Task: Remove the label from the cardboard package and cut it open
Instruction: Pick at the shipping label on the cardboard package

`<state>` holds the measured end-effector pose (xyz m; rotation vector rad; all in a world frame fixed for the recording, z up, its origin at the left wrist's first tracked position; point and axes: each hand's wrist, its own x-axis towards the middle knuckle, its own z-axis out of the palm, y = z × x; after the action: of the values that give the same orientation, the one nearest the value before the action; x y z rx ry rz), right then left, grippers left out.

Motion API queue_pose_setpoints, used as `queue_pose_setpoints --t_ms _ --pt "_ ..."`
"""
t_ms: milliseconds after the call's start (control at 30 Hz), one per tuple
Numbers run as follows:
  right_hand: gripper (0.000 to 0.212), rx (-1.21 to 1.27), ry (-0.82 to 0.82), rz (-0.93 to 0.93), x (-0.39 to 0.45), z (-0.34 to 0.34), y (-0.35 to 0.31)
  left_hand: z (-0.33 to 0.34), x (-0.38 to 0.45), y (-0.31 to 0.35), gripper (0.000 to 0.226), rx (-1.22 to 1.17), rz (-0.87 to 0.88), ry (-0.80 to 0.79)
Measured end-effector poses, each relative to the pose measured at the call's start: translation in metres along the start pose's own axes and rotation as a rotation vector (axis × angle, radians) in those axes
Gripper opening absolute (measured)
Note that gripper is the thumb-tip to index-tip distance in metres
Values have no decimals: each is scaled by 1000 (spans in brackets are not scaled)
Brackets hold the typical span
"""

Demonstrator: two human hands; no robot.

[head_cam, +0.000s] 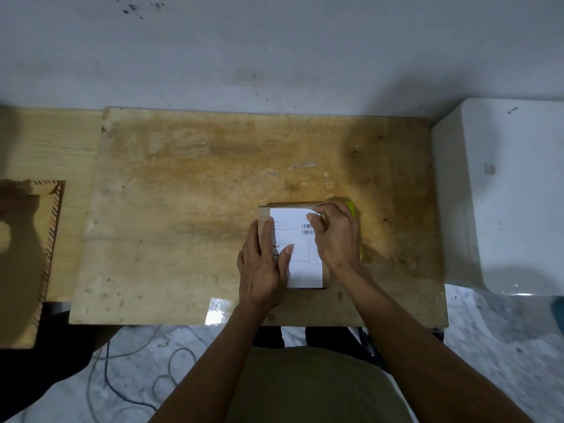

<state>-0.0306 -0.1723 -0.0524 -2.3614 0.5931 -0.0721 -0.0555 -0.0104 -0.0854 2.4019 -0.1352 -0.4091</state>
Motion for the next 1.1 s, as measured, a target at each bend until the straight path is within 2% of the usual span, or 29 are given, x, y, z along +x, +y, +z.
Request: queue_pose_setpoints --t_ms 167,267,633,900,1100 --pt "7 -72 9 -75 6 1 4 0 0 0 68 -1 0 1" --pt "10 -57 -46 -138 6 -1 6 0 1 -2 68 -1 3 0" --pt "11 153 -224 -85 11 -19 21 0 -1 -2 68 -5 -18 4" --pt "10 262 -295 -26 20 -24 28 -6 -1 -4 70 -10 -42 -55" --pt "14 308 -357 2 18 -29 30 -6 -3 -9 62 -47 -16 -26"
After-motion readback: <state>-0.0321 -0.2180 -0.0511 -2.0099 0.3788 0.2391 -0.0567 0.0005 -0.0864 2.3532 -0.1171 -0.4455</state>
